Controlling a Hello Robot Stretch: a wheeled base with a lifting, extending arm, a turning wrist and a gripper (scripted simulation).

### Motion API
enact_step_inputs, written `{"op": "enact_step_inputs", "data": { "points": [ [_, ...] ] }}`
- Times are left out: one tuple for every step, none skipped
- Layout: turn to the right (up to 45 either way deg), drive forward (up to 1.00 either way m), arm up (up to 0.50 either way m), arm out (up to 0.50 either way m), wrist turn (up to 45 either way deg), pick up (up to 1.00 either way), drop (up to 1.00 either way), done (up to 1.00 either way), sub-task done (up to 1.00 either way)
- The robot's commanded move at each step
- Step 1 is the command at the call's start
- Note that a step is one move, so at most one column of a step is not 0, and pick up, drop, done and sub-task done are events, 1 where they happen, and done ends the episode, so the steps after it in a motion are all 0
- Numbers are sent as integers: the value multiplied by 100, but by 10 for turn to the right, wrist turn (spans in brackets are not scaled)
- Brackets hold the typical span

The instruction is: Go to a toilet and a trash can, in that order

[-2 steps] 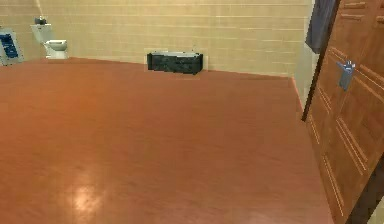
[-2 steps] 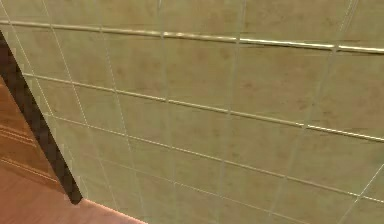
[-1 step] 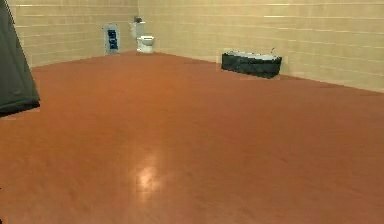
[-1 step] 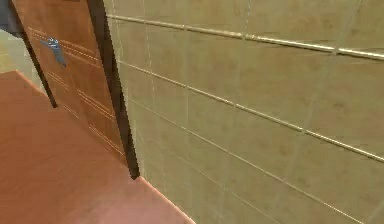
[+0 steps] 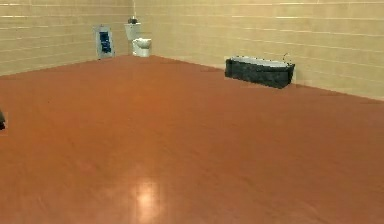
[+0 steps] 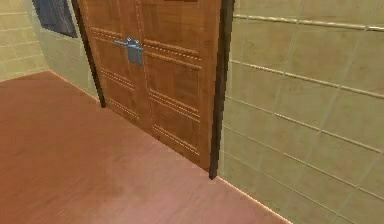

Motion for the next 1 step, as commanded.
{"op": "enact_step_inputs", "data": {
  "points": [
    [-120,0,0,0,0,0,0,0,0]
  ]
}}
